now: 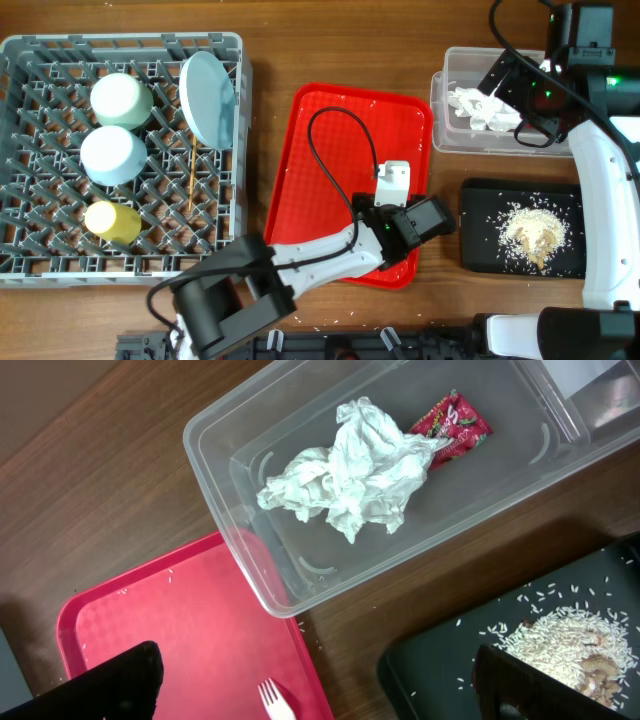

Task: Sort waste into correct bins and load items into the dishwasher rack
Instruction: 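Move the left gripper back over the white fork on the tray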

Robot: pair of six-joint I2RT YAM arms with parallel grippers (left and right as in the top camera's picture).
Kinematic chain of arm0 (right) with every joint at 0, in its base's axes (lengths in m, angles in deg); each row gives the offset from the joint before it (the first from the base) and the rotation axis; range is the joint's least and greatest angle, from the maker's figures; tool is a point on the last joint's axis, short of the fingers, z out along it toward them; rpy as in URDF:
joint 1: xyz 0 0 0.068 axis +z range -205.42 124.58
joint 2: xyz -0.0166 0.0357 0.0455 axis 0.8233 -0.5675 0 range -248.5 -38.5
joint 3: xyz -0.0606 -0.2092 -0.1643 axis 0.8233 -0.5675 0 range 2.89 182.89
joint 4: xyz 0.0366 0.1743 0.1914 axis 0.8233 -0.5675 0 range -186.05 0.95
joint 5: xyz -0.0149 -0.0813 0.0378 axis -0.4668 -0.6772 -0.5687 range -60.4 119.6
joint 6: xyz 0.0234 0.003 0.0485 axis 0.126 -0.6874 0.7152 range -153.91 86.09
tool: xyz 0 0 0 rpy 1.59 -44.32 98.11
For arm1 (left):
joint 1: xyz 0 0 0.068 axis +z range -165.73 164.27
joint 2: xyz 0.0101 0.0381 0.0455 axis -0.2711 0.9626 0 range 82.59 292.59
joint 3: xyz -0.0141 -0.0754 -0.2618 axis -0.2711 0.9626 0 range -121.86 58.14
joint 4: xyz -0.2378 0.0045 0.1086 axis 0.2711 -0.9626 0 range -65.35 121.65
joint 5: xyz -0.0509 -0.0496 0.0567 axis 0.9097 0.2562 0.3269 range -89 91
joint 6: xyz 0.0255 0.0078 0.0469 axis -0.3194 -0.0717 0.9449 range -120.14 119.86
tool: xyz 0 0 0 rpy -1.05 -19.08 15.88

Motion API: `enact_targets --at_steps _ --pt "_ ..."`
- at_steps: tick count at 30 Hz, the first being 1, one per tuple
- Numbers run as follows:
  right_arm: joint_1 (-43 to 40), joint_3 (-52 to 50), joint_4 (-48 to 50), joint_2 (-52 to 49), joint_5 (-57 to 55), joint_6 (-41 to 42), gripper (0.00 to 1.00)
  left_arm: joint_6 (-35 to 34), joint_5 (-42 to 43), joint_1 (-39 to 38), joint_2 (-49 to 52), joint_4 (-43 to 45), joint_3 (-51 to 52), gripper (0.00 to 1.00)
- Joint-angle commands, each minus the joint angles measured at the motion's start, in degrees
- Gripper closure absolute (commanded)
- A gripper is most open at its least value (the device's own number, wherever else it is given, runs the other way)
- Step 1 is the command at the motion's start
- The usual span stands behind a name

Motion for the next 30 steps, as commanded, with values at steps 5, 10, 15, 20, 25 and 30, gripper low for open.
enact_targets --at_steps 5,10,15,20,25,30 --pt "-0.02 0.17 0.15 -0.26 -0.55 0.44 0.0 0.63 0.13 0.02 4.92 5.57 -0.26 0.16" --pt "-0.02 0.17 0.15 -0.26 -0.55 0.44 0.0 5.4 0.09 0.02 8.07 5.07 -0.26 0.19" --pt "-0.02 0.17 0.15 -0.26 -0.55 0.46 0.0 5.38 -0.35 0.04 8.96 4.46 -0.26 0.39" --pt "-0.02 0.17 0.15 -0.26 -0.55 0.46 0.0 5.31 1.11 0.42 8.94 0.28 -0.26 0.62" --pt "-0.02 0.17 0.15 -0.26 -0.55 0.42 0.0 2.29 13.99 0.42 8.94 -0.5 -0.26 0.77" --pt "-0.02 0.17 0.15 -0.26 -0.55 0.44 0.0 1.7 13.92 0.81 8.37 -0.39 -0.28 0.81"
